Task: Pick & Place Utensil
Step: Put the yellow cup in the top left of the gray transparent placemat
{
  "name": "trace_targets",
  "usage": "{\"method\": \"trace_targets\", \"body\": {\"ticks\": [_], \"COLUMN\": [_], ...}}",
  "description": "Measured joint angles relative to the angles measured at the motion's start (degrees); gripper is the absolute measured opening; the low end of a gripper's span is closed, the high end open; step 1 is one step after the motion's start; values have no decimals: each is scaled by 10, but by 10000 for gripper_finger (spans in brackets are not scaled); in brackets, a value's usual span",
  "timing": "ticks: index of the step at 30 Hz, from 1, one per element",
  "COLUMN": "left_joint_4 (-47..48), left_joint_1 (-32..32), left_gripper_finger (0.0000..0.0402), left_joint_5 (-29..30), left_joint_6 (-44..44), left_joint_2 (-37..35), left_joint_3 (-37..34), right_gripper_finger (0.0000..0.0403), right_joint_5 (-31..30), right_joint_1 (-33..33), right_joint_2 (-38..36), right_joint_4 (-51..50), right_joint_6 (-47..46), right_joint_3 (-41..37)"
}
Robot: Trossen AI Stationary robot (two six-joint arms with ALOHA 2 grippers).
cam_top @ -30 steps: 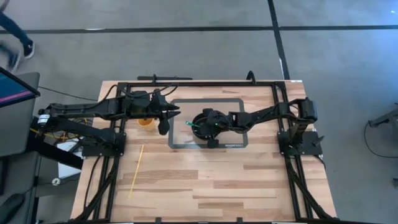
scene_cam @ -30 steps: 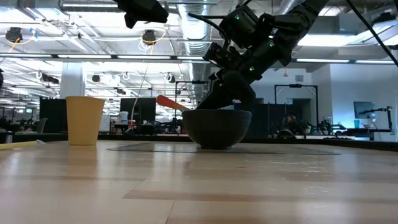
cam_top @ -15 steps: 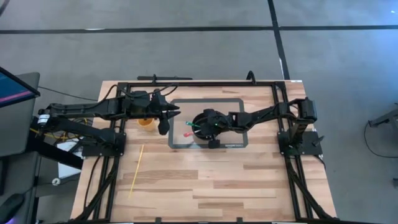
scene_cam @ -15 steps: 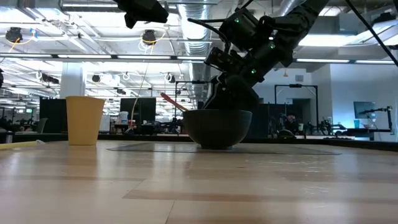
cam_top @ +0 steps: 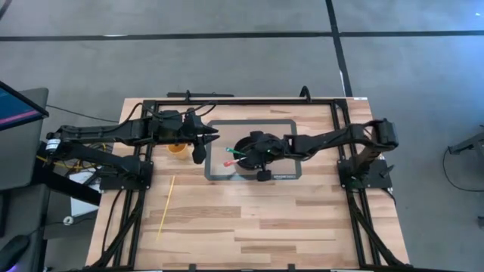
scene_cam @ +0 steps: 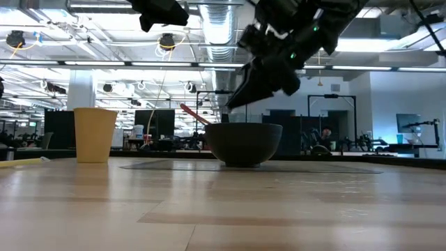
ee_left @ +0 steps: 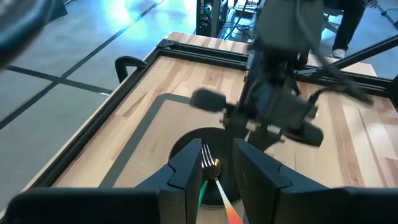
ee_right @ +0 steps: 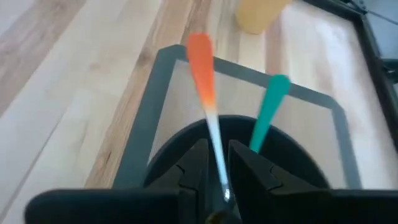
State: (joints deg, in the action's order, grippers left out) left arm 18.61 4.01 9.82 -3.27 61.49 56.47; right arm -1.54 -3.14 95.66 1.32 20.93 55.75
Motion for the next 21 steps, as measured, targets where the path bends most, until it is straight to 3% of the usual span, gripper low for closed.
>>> {"method": "trace_targets", "body": {"ticks": [9, 21], "left_joint_4": [16, 127], "left_joint_1": [0, 0], "left_gripper_finger": [92, 92], "left_joint_5": [0, 18], "left_joint_6": [0, -35], "left_joint_2": [0, 0], "left_joint_3": [0, 0], "right_gripper_finger": [57, 45], "right_joint_5": [-73, -76], "right_joint_1": [31, 64], "right_joint_2": [-126, -306], "right_joint_4": [-40, -153], "right_joint_6": [4, 0], "right_joint_3": [0, -1]}}
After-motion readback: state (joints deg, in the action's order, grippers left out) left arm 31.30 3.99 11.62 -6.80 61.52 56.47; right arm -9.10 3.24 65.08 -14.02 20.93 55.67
